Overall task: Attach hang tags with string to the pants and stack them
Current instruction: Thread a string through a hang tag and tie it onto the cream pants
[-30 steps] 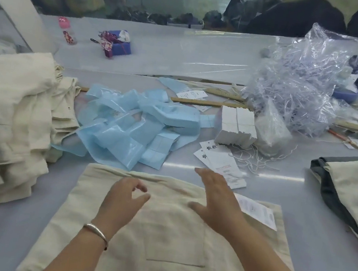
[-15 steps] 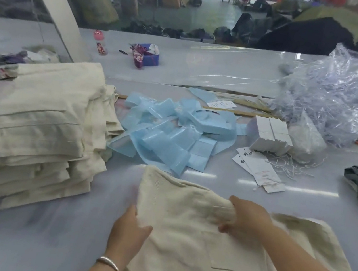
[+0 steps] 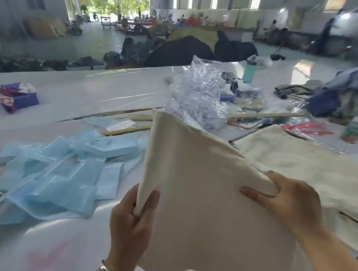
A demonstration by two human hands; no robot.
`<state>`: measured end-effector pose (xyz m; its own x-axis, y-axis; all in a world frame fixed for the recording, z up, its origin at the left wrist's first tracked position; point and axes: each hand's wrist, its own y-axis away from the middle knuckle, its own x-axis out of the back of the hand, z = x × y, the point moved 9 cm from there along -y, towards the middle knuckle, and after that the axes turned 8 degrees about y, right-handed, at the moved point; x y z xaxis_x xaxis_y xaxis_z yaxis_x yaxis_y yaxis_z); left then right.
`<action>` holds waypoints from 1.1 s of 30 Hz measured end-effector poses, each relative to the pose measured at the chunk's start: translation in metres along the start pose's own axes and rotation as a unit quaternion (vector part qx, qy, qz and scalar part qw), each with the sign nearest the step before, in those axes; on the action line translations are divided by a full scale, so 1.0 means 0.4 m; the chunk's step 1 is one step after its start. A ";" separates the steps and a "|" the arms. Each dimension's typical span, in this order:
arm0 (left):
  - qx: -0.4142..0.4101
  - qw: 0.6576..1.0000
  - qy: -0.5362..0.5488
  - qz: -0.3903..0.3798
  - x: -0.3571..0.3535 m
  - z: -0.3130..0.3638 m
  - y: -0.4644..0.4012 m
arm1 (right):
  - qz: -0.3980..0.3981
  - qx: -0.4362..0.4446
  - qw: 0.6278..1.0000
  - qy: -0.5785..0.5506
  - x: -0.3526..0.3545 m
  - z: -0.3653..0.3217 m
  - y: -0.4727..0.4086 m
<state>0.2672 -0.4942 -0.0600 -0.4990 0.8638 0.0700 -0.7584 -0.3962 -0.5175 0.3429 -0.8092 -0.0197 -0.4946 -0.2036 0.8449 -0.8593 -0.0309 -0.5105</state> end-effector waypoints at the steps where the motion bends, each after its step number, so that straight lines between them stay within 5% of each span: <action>1: -0.019 1.000 0.004 -0.013 -0.059 0.033 -0.018 | 0.023 -0.019 1.000 0.008 0.040 0.049 -0.011; 8: -0.104 0.990 0.042 -0.084 -0.508 0.206 -0.101 | 0.119 -0.122 0.984 0.055 0.245 0.432 -0.069; 17: -0.156 0.987 -0.013 -0.025 -1.015 0.347 -0.347 | 0.145 -0.201 0.968 0.031 0.309 0.869 -0.324; 19: -0.171 0.982 -0.081 -0.027 -1.110 0.321 -0.387 | 0.085 -0.229 0.970 -0.003 0.198 0.934 -0.402; 22: -0.131 0.962 -0.223 -0.089 -1.251 0.189 -0.381 | -0.133 -0.209 0.964 0.093 -0.071 0.971 -0.443; 27: -0.057 0.869 -0.303 -0.386 -1.439 -0.116 -0.099 | -0.346 -0.077 0.932 0.077 -0.419 0.959 -0.295; 30: -0.099 0.843 -0.283 -0.447 -1.466 -0.182 0.048 | -0.350 -0.037 0.928 0.123 -0.480 0.948 -0.259; 33: -0.035 0.837 -0.256 -0.483 -1.465 -0.199 0.045 | -0.342 -0.023 0.933 0.114 -0.473 0.917 -0.292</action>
<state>0.5794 -0.9827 -0.1781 0.2047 0.5165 0.8315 -0.8945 0.4435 -0.0553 0.5847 -1.1258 -0.1785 0.1606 0.0617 0.9851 -0.9860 -0.0343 0.1630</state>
